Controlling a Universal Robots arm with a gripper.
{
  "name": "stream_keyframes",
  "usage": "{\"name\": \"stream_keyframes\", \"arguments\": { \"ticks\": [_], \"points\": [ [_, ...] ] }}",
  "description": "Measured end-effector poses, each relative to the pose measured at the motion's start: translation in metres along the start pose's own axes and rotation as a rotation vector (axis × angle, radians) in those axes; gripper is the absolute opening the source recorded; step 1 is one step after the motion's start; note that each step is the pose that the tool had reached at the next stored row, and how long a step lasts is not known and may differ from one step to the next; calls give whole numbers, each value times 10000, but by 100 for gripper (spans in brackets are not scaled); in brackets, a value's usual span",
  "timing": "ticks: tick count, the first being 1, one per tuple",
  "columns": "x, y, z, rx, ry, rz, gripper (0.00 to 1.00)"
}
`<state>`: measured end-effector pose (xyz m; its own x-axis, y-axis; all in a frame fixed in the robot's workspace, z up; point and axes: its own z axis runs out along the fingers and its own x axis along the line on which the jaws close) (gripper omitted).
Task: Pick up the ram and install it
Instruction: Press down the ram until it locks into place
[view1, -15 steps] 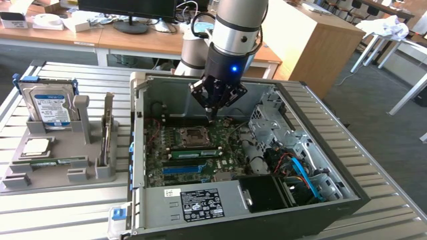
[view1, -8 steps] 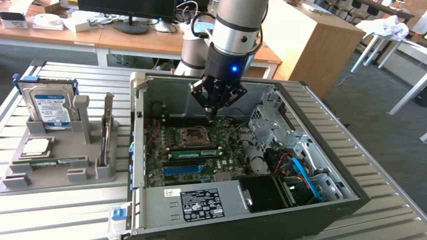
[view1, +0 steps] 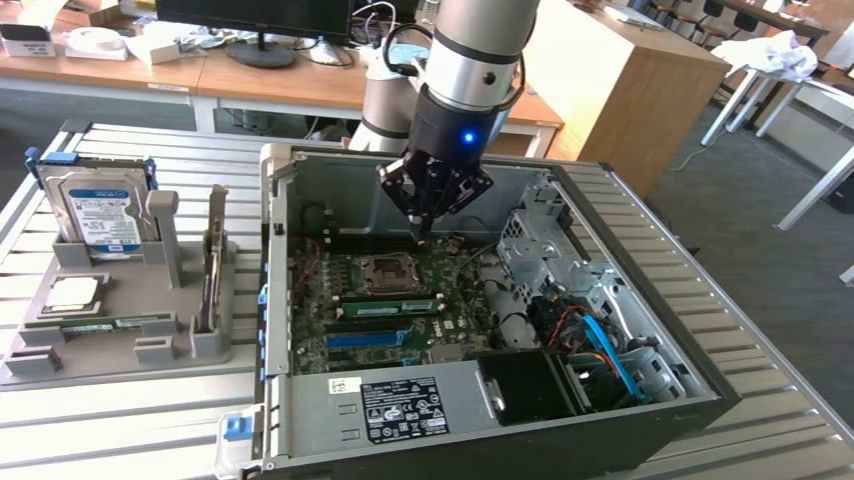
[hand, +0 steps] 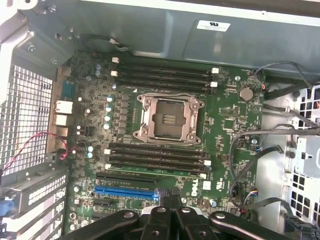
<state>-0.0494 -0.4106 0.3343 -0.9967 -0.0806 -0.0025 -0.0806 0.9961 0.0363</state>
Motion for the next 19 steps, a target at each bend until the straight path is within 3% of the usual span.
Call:
{"name": "stream_keyframes", "arguments": {
  "ticks": [19],
  "points": [
    [3, 1, -40, 2, -10, 261, 10]
  ]
}}
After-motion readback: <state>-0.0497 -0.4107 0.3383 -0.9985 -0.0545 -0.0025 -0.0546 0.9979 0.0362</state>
